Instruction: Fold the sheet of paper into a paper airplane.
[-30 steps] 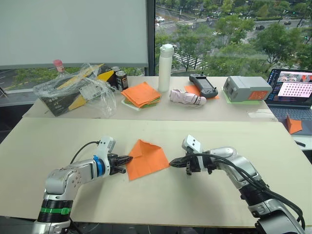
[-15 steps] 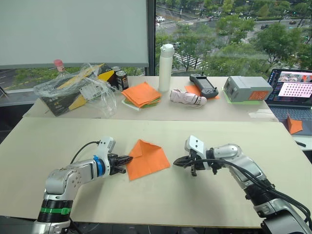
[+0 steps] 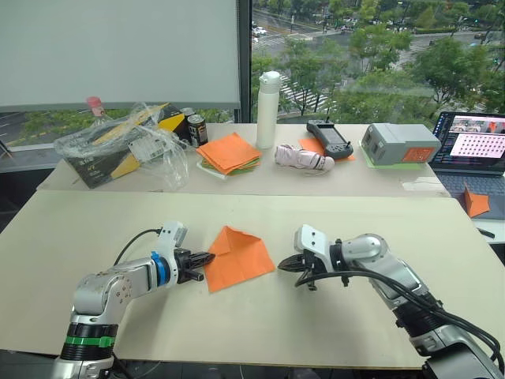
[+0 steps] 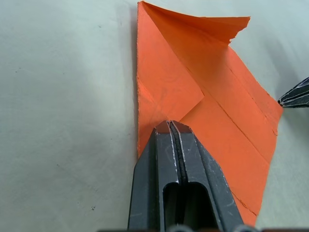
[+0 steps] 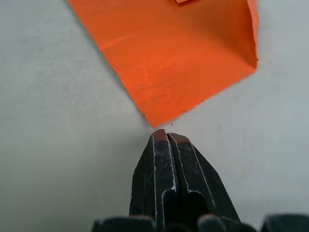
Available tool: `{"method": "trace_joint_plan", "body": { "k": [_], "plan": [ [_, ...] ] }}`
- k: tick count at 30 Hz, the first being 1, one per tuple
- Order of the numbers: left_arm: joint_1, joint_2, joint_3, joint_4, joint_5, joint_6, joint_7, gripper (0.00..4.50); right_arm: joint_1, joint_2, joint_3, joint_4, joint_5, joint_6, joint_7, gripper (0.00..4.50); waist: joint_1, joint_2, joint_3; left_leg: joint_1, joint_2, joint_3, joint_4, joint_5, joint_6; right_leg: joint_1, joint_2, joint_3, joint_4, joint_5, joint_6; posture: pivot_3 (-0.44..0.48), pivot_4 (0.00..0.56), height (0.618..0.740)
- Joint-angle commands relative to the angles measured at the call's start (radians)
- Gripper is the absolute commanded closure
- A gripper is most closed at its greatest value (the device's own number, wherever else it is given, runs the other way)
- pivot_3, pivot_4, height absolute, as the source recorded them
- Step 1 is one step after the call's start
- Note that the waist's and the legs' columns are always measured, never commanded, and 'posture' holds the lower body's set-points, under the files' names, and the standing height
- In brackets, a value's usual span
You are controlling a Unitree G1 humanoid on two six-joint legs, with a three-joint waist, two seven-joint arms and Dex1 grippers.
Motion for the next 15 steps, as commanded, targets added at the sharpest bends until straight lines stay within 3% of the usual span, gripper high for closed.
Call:
{"method": "trace_joint_plan", "body": {
  "k": [1, 10, 15],
  "plan": [
    [0.028, 0.004, -0.021, 0.019, 0.018, 0.032, 0.019, 4.5, -0.004, 0.02, 0.004, -0.016, 0.012, 0.019, 0.004, 4.48, 0.0, 0.0, 0.0, 0.0, 0.0, 0.0, 0.0, 0.0, 0.0, 0.0, 0.0, 0.0, 0.0, 0.0, 0.0, 0.0, 0.15, 0.74],
    [0.034, 0.006, -0.018, 0.014, 0.016, 0.033, 0.023, 4.5, -0.007, 0.03, -0.018, -0.017, 0.028, 0.049, 0.003, 4.48, 0.0, 0.0, 0.0, 0.0, 0.0, 0.0, 0.0, 0.0, 0.0, 0.0, 0.0, 0.0, 0.0, 0.0, 0.0, 0.0, 0.15, 0.74],
    [0.033, 0.007, -0.019, 0.016, 0.016, 0.032, 0.021, 4.5, -0.005, 0.022, -0.075, -0.059, 0.122, 0.206, 0.016, 4.48, 0.001, 0.0, 0.0, 0.0, 0.0, 0.0, 0.0, 0.0, 0.0, 0.0, 0.0, 0.0, 0.0, 0.0, 0.0, 0.0, 0.15, 0.74]
  ]
}}
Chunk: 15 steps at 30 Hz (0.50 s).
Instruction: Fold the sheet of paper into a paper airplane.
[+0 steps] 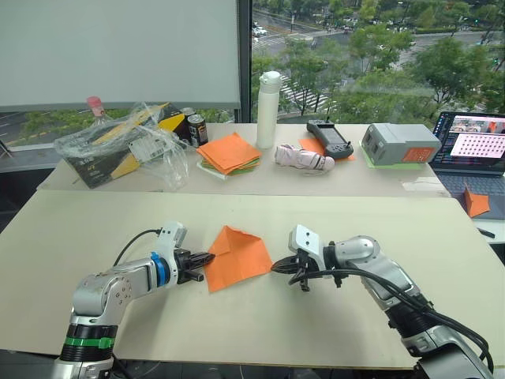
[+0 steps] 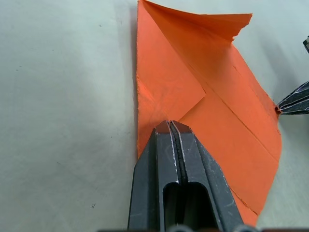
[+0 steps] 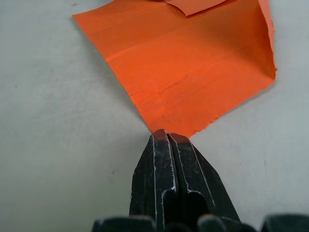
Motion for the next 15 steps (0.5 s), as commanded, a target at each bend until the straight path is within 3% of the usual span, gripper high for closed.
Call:
{"method": "trace_joint_plan", "body": {
  "k": [1, 4, 5, 12, 15],
  "plan": [
    [0.026, 0.008, -0.021, 0.024, 0.02, 0.033, 0.017, 4.5, -0.002, -0.009, -0.063, -0.072, 0.095, 0.138, 0.015, 4.48, 0.0, 0.0, 0.0, 0.0, 0.0, 0.0, 0.0, 0.0, 0.0, 0.0, 0.0, 0.0, 0.0, 0.0, 0.0, 0.0, 0.15, 0.74],
    [0.023, 0.007, -0.023, 0.028, 0.02, 0.032, 0.016, 4.5, -0.003, 0.012, -0.124, -0.124, 0.21, 0.325, -0.009, 4.48, 0.0, 0.0, 0.0, 0.0, 0.0, 0.0, 0.0, 0.0, 0.0, 0.0, 0.0, 0.0, 0.0, 0.0, 0.0, 0.0, 0.15, 0.74],
    [0.022, 0.007, -0.024, 0.029, 0.02, 0.032, 0.016, 4.5, -0.004, 0.018, -0.143, -0.14, 0.243, 0.38, -0.02, 3.91, 0.0, 0.0, 0.0, 0.0, 0.0, 0.0, 0.0, 0.0, 0.0, 0.0, 0.0, 0.0, 0.0, 0.0, 0.0, 0.0, 0.15, 0.74],
    [0.016, 0.007, -0.03, 0.036, 0.022, 0.031, 0.012, 4.5, 0.006, 0.046, -0.223, -0.232, 0.409, 0.657, -0.11, 1.52, 0.002, 0.0, 0.0, 0.0, 0.0, 0.0, 0.0, 0.0, 0.0, 0.0, 0.0, 0.0, 0.0, 0.0, 0.0, 0.0, 0.15, 0.74],
    [0.012, 0.008, -0.033, 0.041, 0.024, 0.028, 0.009, 4.5, 0.012, 0.067, -0.254, -0.235, 0.453, 0.728, -0.163, 1.52, 0.002, 0.0, 0.0, 0.0, 0.0, 0.0, 0.0, 0.0, 0.0, 0.0, 0.0, 0.0, 0.0, 0.0, 0.0, 0.0, 0.15, 0.74]
  ]
}}
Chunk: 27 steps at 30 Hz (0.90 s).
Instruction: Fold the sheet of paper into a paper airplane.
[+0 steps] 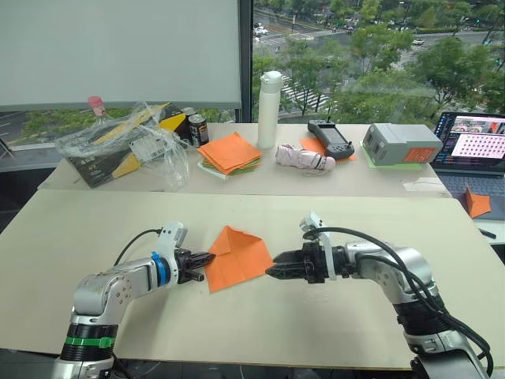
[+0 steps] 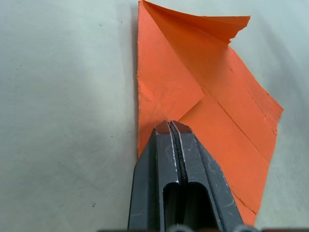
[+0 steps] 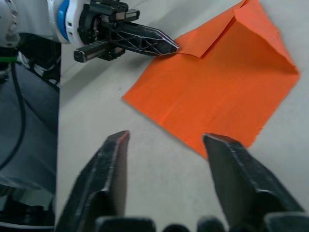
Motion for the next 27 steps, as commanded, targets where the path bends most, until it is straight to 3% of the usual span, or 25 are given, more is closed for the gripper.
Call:
{"method": "trace_joint_plan", "body": {
  "k": [1, 9, 15, 19, 27],
  "plan": [
    [0.017, 0.008, -0.03, 0.036, 0.025, 0.028, 0.011, 4.5, 0.004, 0.025, -0.06, -0.03, 0.064, 0.077, -0.061, 1.52, 0.0, 0.0, 0.0, 0.0, 0.0, 0.0, 0.0, 0.0, 0.0, 0.0, 0.0, 0.0, 0.0, 0.0, 0.0, 0.0, 0.15, 0.74],
    [0.016, 0.008, -0.031, 0.038, 0.024, 0.028, 0.012, 4.5, -0.027, 0.102, -0.161, 0.069, 0.115, 0.234, -0.218, 1.52, 0.0, 0.0, 0.0, 0.0, 0.0, 0.0, 0.0, 0.0, 0.0, 0.0, 0.0, 0.0, 0.0, 0.0, 0.0, 0.0, 0.15, 0.74],
    [0.022, 0.007, -0.026, 0.032, 0.022, 0.032, 0.016, 4.5, -0.101, 0.198, -0.352, 0.158, 0.19, 0.483, -0.311, 1.52, -0.001, 0.0, 0.0, 0.0, 0.0, 0.0, 0.0, 0.0, 0.0, 0.0, 0.0, 0.0, 0.001, 0.0, 0.0, 0.0, 0.15, 0.74],
    [0.026, 0.006, -0.025, 0.028, 0.021, 0.033, 0.018, 4.5, -0.117, 0.218, -0.408, 0.207, 0.28, 0.506, -0.393, 1.52, -0.001, 0.0, 0.0, 0.0, 0.0, 0.0, 0.0, 0.0, 0.0, -0.001, 0.0, 0.0, 0.001, 0.0, 0.0, 0.0, 0.15, 0.74],
    [0.026, 0.003, -0.024, 0.027, 0.021, 0.033, 0.019, 4.5, -0.077, 0.19, -0.384, 0.23, 0.508, 0.506, -0.581, 1.52, -0.002, 0.0, 0.0, 0.0, 0.0, 0.001, 0.0, 0.0, 0.001, -0.001, 0.0, 0.0, 0.001, 0.0, 0.0, 0.0, 0.15, 0.74]
  ]
}}
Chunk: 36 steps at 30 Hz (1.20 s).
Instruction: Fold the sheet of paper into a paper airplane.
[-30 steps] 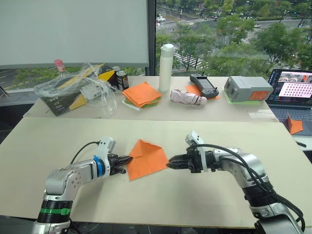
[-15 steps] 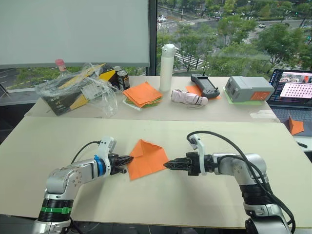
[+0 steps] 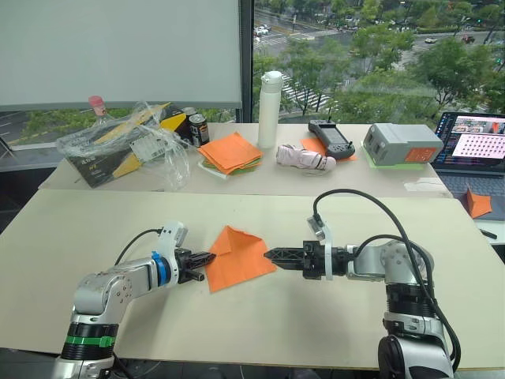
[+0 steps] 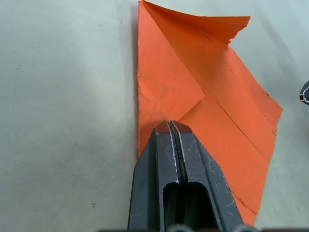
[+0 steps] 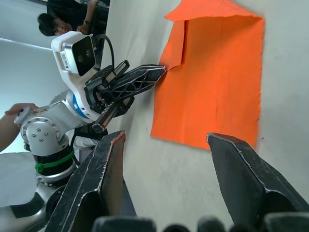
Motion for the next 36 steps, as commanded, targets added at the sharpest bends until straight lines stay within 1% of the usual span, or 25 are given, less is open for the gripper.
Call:
{"method": "trace_joint_plan", "body": {
  "k": [1, 5, 11, 19, 26, 36],
  "plan": [
    [0.029, 0.003, -0.023, 0.024, 0.021, 0.033, 0.021, 4.5, 0.017, -0.013, 0.004, -0.009, 0.124, 0.009, -0.094, 1.52, 0.0, 0.0, 0.0, 0.0, 0.0, 0.0, 0.0, 0.0, 0.0, 0.0, 0.0, 0.0, 0.0, 0.0, 0.0, 0.0, 0.15, 0.74],
    [0.029, 0.002, -0.023, 0.024, 0.021, 0.033, 0.021, 4.5, 0.028, -0.022, 0.006, 0.011, 0.196, 0.009, -0.181, 1.52, 0.0, 0.0, 0.0, 0.0, 0.0, 0.0, 0.0, 0.0, 0.0, 0.0, 0.0, 0.0, 0.0, 0.0, 0.0, 0.0, 0.15, 0.74],
    [0.028, 0.0, -0.023, 0.024, 0.02, 0.033, 0.023, 4.5, 0.025, -0.031, 0.0, 0.04, 0.233, 0.009, -0.261, 1.52, 0.0, 0.0, 0.0, 0.0, 0.0, 0.0, 0.0, 0.0, 0.001, 0.0, 0.0, 0.0, 0.0, 0.0, 0.0, 0.0, 0.15, 0.74],
    [0.031, -0.002, -0.023, 0.026, 0.021, 0.029, 0.024, 4.5, 0.01, -0.044, -0.001, 0.069, 0.238, 0.009, -0.294, 1.52, -0.001, 0.0, 0.0, 0.0, 0.0, 0.001, 0.0, 0.0, 0.001, 0.0, 0.0, 0.0, 0.0, 0.0, 0.0, 0.0, 0.15, 0.74],
    [0.035, -0.002, -0.02, 0.022, 0.019, 0.032, 0.025, 4.5, -0.011, -0.039, -0.025, 0.106, 0.203, 0.009, -0.315, 1.52, -0.001, 0.0, 0.0, 0.0, 0.0, 0.001, 0.0, 0.0, 0.001, 0.0, 0.0, 0.0, 0.0, 0.0, 0.0, 0.0, 0.15, 0.74],
    [0.036, -0.002, -0.02, 0.019, 0.02, 0.032, 0.027, 4.5, -0.009, -0.018, -0.03, 0.098, 0.199, 0.009, -0.33, 1.52, -0.001, 0.0, 0.0, 0.0, 0.0, 0.001, 0.0, -0.001, 0.001, 0.0, 0.0, 0.0, 0.0, 0.0, 0.0, 0.0, 0.15, 0.74]
  ]
}}
